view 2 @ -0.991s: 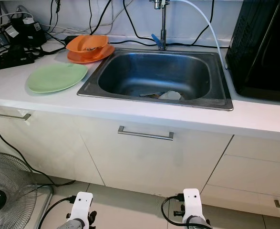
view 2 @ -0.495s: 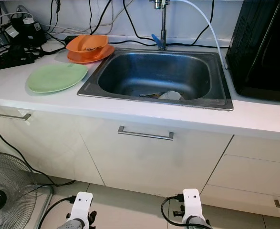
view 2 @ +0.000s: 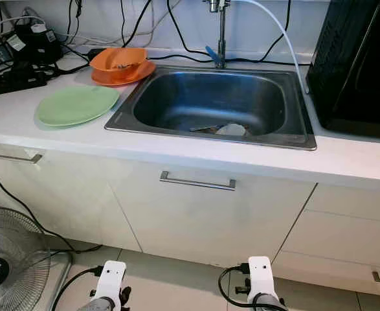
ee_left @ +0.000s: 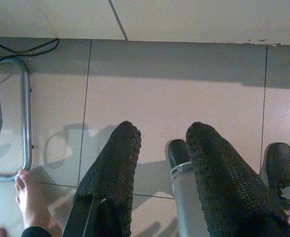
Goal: Kitchen organization
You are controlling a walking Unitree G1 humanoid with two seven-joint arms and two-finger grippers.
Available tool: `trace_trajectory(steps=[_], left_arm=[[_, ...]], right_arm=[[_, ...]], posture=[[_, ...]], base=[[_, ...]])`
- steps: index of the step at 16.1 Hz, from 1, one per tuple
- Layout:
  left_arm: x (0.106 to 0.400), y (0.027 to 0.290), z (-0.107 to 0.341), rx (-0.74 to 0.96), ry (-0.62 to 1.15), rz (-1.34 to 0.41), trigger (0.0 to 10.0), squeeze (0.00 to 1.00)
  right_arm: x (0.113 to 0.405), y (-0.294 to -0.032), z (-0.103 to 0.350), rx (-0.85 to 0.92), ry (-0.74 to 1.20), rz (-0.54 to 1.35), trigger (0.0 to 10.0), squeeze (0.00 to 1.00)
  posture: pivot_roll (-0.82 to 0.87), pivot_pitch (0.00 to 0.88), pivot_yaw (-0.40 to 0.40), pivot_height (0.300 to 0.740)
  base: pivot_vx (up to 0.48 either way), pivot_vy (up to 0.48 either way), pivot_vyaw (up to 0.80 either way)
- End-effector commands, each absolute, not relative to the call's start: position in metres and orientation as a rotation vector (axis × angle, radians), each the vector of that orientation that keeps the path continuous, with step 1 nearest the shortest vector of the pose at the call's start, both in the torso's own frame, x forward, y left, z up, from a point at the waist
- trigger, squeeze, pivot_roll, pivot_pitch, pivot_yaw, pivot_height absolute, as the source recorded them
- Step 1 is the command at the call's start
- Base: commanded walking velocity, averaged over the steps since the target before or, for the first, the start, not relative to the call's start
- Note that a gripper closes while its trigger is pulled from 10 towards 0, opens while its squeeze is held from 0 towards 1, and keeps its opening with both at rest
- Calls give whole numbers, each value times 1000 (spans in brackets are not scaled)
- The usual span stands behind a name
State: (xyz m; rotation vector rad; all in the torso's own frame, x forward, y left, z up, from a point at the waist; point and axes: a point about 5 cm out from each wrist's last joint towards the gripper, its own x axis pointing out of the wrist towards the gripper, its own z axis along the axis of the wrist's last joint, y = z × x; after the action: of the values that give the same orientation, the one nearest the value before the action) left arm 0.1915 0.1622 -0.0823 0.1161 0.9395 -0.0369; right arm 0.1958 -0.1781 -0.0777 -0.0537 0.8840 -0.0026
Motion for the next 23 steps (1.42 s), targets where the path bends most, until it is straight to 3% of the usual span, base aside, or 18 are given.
trace_trajectory(steps=[1, 23], left_arm=[[187, 166, -84, 120, 953, -22, 10000, 0], [187, 167, -84, 125, 953, -21, 10000, 0]], right_arm=[[191, -176, -81, -52, 908, 1, 10000, 0], [191, -175, -81, -48, 907, 5, 10000, 0]], posture=[[41, 0, 60, 740], [47, 0, 61, 740]], base=[[0, 0, 0], [0, 0, 0]])
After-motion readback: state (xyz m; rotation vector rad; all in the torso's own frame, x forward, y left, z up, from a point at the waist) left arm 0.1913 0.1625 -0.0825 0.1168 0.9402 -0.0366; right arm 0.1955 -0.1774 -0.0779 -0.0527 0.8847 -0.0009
